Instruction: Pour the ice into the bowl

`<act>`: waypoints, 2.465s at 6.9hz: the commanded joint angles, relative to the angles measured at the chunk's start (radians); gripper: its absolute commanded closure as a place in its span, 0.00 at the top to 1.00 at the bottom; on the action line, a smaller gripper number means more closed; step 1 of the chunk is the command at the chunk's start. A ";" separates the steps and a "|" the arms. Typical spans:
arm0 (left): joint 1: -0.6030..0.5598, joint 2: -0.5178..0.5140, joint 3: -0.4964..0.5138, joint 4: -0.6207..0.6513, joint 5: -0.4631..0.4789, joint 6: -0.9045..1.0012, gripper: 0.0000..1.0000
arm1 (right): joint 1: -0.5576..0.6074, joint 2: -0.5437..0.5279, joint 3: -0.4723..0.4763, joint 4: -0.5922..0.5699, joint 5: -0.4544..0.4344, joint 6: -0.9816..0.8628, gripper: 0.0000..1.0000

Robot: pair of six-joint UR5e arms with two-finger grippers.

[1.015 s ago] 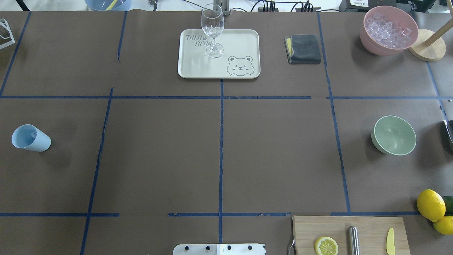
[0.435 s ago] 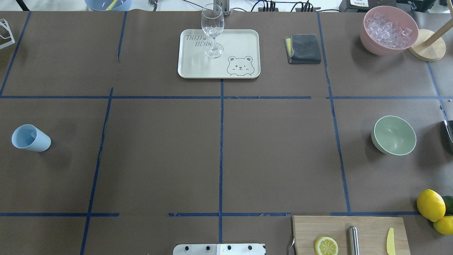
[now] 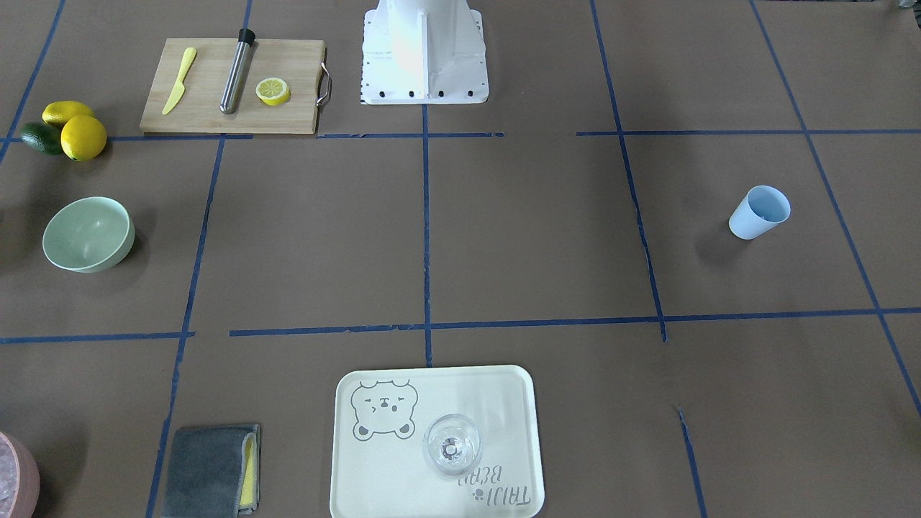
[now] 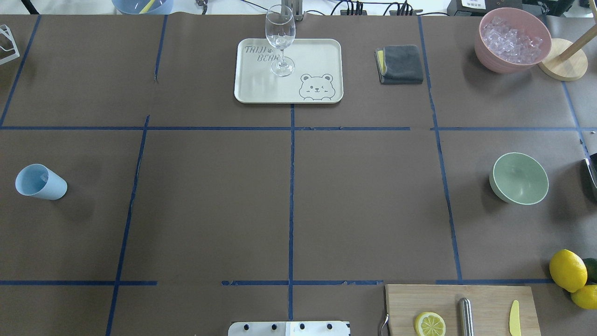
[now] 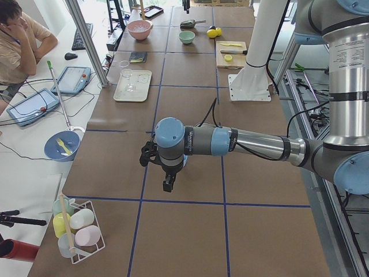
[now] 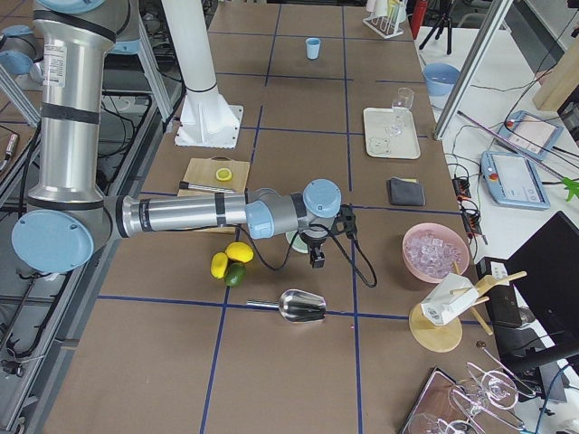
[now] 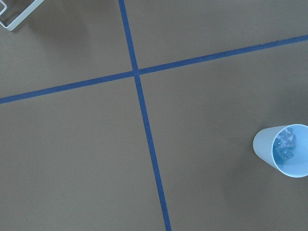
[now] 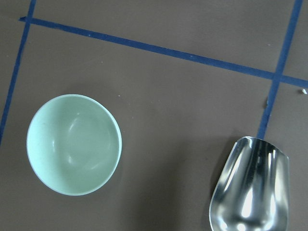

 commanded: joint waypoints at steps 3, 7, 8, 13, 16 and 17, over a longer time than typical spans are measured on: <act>0.000 0.000 -0.002 -0.002 -0.020 0.000 1.00 | -0.196 0.024 -0.093 0.261 -0.166 0.441 0.95; 0.000 0.000 -0.001 -0.004 -0.019 0.000 1.00 | -0.261 0.028 -0.169 0.356 -0.169 0.481 0.51; 0.000 0.000 -0.002 -0.004 -0.020 0.000 1.00 | -0.264 0.026 -0.171 0.357 -0.181 0.480 0.10; -0.002 0.003 -0.005 -0.004 -0.019 0.000 1.00 | -0.267 0.032 -0.046 0.353 -0.155 0.600 0.00; 0.000 0.003 -0.007 -0.004 -0.019 0.001 1.00 | -0.401 0.280 0.004 0.352 -0.132 1.049 0.00; 0.000 -0.001 0.001 -0.004 -0.019 -0.003 1.00 | -0.472 0.363 0.007 0.350 -0.170 1.198 0.00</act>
